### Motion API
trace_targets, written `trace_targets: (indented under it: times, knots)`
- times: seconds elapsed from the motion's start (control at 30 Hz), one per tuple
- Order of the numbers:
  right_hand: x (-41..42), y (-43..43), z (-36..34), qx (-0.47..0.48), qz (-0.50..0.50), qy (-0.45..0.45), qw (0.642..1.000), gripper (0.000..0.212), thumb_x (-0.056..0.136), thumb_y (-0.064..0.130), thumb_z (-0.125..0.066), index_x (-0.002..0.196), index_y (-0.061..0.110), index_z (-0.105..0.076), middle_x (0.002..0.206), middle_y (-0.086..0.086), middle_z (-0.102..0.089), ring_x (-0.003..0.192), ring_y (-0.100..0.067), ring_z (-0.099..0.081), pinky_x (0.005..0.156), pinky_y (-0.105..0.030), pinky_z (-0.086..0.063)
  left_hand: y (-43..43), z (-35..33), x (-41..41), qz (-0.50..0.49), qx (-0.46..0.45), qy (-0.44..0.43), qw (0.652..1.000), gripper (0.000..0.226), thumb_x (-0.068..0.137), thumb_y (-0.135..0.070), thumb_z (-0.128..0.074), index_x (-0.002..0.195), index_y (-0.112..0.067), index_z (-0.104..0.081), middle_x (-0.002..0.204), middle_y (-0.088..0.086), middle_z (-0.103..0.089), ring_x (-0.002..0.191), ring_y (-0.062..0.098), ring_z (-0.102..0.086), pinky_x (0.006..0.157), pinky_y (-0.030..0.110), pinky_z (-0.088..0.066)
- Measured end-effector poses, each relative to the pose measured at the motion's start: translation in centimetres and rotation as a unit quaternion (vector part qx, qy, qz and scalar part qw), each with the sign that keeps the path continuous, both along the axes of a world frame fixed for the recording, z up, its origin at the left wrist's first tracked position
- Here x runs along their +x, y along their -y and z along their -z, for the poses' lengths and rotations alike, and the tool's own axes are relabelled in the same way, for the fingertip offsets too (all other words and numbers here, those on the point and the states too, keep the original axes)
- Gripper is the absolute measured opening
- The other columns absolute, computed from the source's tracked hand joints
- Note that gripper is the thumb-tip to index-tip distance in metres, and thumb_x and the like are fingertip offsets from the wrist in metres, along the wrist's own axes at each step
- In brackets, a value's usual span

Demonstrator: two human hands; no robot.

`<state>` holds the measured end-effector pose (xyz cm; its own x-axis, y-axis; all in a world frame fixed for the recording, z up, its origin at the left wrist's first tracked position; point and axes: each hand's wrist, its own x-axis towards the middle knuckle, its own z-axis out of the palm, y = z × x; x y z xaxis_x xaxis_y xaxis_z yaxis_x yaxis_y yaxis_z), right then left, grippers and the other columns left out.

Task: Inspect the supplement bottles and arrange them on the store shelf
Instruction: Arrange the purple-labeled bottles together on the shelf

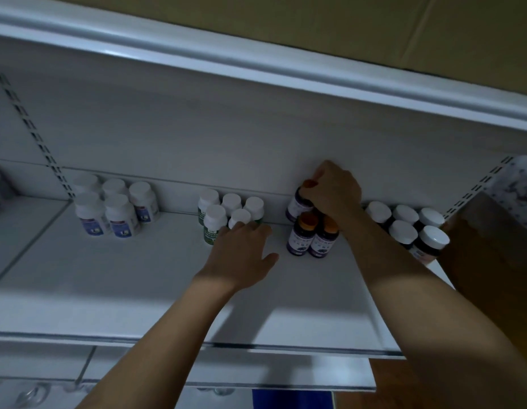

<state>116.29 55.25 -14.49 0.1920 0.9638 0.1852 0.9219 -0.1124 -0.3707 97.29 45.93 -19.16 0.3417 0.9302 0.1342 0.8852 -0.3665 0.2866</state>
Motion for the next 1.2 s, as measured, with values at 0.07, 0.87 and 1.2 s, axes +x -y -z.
trace_targets:
  times: [0.07,0.87,1.2]
  knots:
    - [0.0,0.8,-1.6,0.033,-0.006,-0.039,0.999,0.029,0.081,0.032,-0.068,0.101,0.016,-0.055,0.093,-0.004,-0.063,0.085,-0.023,-0.059,0.069,-0.031,-0.046,0.0,-0.5,-0.1,0.001,0.006,0.005,1.000,0.048,0.093,-0.051,-0.050,0.132,-0.023,-0.051,0.124,-0.001,-0.059,0.116,0.022,-0.053,0.094,0.036,-0.041]
    - [0.6,22.4,-0.7,0.034,0.039,-0.619,0.783,0.015,0.084,0.020,-0.066,0.093,0.009,-0.069,0.084,-0.005,-0.074,0.080,-0.016,-0.068,0.077,-0.034,-0.052,12.6,-2.5,2.2,0.177,-0.167,0.347,0.906,0.100,0.062,-0.052,-0.084,0.139,-0.056,-0.021,0.128,-0.035,-0.037,0.094,-0.005,-0.049,0.072,0.011,-0.040]
    - [1.8,24.9,-0.1,-0.024,-0.020,-0.735,0.678,0.038,0.083,0.029,-0.060,0.114,0.008,-0.063,0.100,-0.015,-0.073,0.089,-0.027,-0.071,0.076,-0.034,-0.058,14.0,-2.7,4.4,0.230,-0.105,0.281,0.926,0.125,0.059,-0.056,-0.086,0.144,-0.054,0.005,0.144,-0.038,-0.010,0.136,-0.015,-0.013,0.105,0.002,-0.016]
